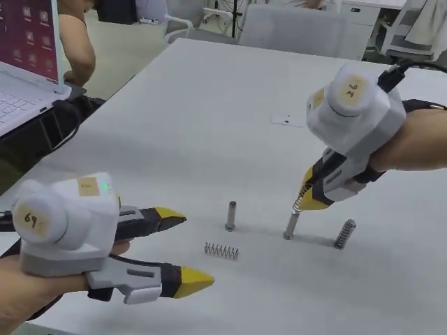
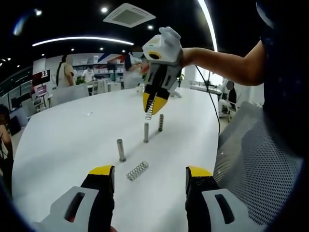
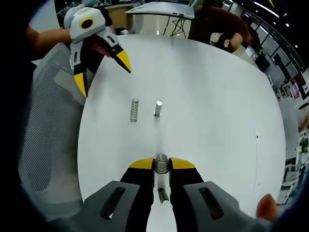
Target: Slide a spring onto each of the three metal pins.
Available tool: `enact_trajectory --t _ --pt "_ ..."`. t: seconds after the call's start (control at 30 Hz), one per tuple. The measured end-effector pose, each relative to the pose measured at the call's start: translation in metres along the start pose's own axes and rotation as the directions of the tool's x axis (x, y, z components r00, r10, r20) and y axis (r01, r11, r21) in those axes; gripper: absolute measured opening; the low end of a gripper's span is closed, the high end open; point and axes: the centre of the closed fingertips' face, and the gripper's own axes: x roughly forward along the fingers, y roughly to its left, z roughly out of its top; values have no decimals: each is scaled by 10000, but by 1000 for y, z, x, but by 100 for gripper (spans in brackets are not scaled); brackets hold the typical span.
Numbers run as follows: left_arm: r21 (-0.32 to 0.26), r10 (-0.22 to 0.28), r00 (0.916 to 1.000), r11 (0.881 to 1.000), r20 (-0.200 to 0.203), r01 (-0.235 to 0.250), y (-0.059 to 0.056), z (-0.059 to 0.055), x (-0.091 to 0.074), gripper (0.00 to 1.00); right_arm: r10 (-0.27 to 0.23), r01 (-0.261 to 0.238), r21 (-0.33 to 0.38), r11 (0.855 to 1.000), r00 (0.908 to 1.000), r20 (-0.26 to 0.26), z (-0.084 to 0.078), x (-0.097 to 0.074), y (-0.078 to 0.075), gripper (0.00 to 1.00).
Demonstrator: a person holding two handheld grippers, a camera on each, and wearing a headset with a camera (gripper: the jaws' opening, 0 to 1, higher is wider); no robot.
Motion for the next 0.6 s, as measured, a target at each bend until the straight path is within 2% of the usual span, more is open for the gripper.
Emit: enact_trajectory --t 0.17,0.3,0.6 --pt "-44 56 10000 10000 12 -56 0 -1 -1 54 134 -133 45 9999 9998 -131 -2 7 -1 9" --pt "-86 62 10000 9999 -6 -62 0 -3 -1 54 58 -59 -31 10000 9993 -373 -8 9 -4 9" --pt "-97 14 10000 10000 -44 -15 0 -4 0 53 151 -147 156 9998 9995 -276 -7 10 -5 9"
